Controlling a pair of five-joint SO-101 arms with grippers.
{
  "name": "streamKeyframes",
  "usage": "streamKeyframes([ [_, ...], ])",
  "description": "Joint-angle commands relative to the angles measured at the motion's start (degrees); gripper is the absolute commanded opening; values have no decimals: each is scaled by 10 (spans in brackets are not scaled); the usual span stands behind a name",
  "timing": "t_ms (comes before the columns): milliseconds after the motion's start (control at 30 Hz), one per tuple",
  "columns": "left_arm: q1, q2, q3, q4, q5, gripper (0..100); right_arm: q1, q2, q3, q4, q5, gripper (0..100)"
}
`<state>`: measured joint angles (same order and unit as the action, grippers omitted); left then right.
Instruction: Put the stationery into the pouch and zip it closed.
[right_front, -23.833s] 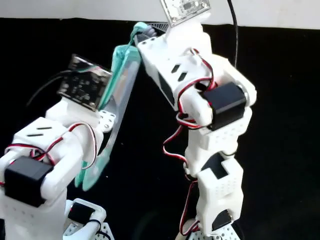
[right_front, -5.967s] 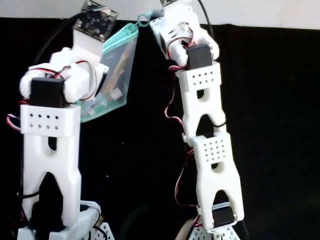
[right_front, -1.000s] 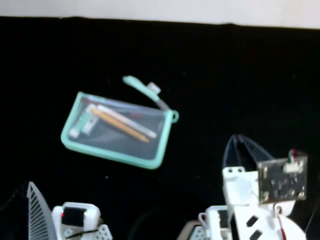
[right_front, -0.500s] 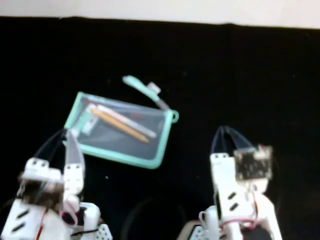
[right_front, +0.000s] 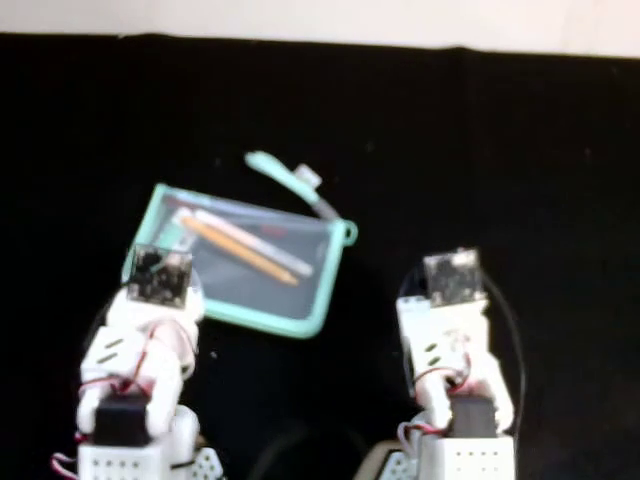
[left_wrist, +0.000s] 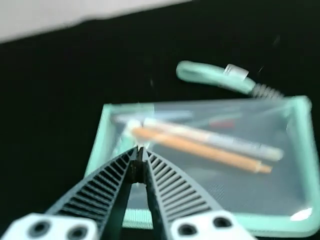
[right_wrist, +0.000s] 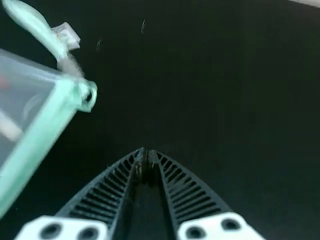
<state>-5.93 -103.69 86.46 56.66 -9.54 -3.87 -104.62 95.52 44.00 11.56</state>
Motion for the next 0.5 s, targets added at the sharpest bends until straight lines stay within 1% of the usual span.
streamKeyframes([
  [0,-58,-3,86,-101,1,9,6,-2,79,-51,-3,6],
  [67,-88,3,109,-135,3,9,5,-3,82,-50,-3,6],
  [200,-130,1,107,-119,4,9,4,-2,82,-44,-5,6],
  [467,-134,-1,107,29,5,10,4,-2,82,111,-6,6],
])
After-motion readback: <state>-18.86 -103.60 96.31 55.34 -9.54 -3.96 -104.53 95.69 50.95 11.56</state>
